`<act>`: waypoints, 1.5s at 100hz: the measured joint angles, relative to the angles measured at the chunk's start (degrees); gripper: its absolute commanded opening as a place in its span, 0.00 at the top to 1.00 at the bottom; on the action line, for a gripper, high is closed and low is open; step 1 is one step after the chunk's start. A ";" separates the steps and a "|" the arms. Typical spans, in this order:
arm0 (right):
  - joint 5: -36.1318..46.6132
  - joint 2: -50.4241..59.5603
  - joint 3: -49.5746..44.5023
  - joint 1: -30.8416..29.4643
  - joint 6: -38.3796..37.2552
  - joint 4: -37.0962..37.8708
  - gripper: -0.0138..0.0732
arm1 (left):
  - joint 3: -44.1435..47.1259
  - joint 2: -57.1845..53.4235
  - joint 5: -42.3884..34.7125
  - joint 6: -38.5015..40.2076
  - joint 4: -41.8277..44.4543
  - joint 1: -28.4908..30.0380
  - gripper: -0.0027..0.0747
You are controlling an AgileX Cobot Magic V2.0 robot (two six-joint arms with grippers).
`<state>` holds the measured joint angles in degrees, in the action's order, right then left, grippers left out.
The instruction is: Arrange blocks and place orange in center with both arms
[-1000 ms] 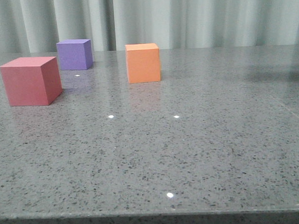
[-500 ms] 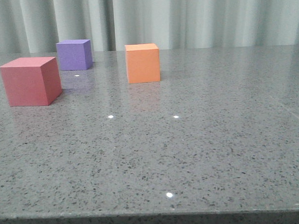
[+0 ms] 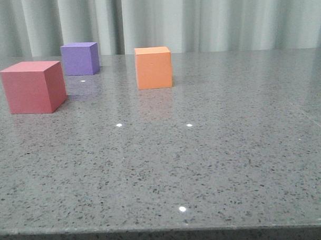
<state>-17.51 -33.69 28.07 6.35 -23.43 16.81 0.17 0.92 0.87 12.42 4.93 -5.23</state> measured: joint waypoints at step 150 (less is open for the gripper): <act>1.71 0.23 0.00 0.00 0.00 0.14 0.92 | -35.43 17.78 29.30 0.00 -2.81 0.00 0.99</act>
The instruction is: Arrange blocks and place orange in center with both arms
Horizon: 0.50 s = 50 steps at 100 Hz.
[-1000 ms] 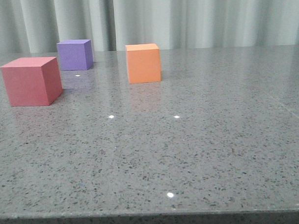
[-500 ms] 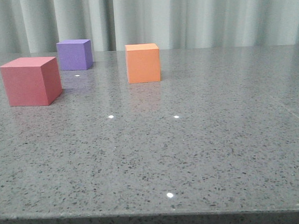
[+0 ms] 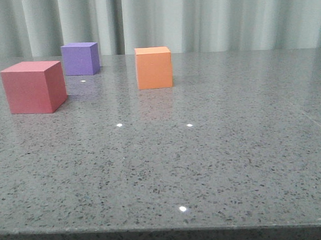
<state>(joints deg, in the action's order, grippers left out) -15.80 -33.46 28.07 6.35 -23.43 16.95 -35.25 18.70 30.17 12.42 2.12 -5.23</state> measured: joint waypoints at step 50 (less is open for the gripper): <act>0.00 0.00 0.00 0.00 0.00 0.00 0.92 | -25.36 29.85 23.90 0.00 1.10 0.00 0.99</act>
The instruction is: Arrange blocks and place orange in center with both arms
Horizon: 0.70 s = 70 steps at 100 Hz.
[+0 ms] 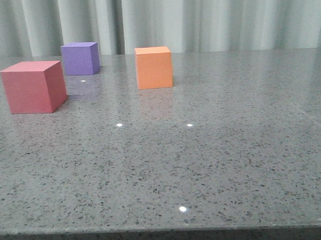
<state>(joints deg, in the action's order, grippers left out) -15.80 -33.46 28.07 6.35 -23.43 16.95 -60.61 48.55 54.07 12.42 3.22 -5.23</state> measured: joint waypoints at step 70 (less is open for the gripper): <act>0.00 0.00 0.00 0.00 0.00 0.00 0.92 | 0.00 7.21 2.45 -1.53 1.17 0.00 0.09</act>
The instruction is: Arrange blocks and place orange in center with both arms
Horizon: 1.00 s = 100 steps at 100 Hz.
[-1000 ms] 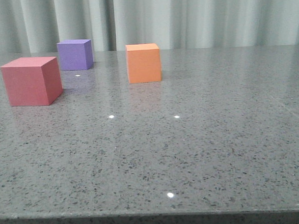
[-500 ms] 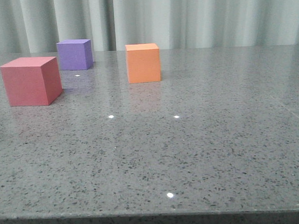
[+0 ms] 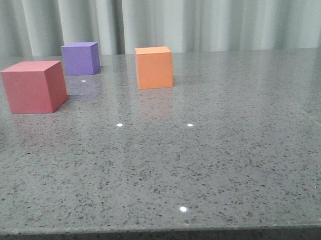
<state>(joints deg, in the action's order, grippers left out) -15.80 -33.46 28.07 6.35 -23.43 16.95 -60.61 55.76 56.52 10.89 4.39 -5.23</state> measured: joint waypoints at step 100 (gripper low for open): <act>0.00 0.00 0.00 0.00 0.00 0.00 0.92 | -10.56 20.74 -13.32 11.97 -2.74 -23.77 0.20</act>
<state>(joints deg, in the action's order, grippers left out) -15.80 -33.46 28.07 6.35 -23.43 16.95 -71.18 76.50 43.20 22.86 1.65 -28.99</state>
